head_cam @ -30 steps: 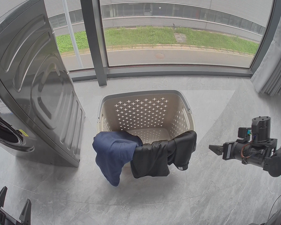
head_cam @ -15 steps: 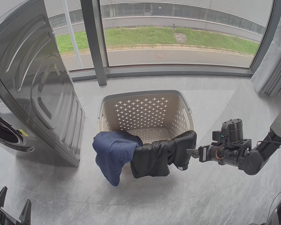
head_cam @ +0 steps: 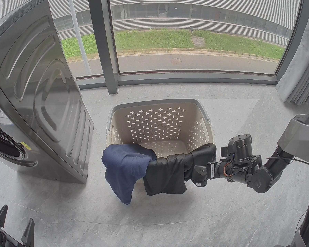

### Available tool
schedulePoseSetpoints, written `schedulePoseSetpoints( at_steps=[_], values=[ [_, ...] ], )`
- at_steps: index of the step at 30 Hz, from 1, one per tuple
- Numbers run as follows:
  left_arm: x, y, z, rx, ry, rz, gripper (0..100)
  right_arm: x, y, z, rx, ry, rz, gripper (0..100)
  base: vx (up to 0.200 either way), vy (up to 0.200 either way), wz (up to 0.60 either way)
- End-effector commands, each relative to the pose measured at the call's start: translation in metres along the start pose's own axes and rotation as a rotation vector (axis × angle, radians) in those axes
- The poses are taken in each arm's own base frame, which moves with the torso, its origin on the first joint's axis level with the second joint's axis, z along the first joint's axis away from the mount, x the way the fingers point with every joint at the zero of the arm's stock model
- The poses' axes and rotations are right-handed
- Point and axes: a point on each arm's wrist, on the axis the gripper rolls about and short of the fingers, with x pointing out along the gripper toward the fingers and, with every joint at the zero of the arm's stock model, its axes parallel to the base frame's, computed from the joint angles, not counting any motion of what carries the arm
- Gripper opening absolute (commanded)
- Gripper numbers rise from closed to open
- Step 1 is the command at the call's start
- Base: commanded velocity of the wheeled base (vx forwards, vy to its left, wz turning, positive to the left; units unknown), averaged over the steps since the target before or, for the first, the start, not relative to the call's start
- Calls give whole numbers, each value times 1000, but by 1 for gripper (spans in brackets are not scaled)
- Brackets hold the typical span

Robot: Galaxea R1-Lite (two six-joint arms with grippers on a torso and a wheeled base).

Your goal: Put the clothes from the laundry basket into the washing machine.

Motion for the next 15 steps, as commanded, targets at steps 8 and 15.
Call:
schedulePoseSetpoints(
  at_steps=[8,15],
  values=[
    [0,0,-5,0,0,0,100,26,1,1,4,-11,3,100,0,0,0],
    [0,0,-5,0,0,0,100,29,4,8,3,-49,15,0,0,0,0]
  ],
)
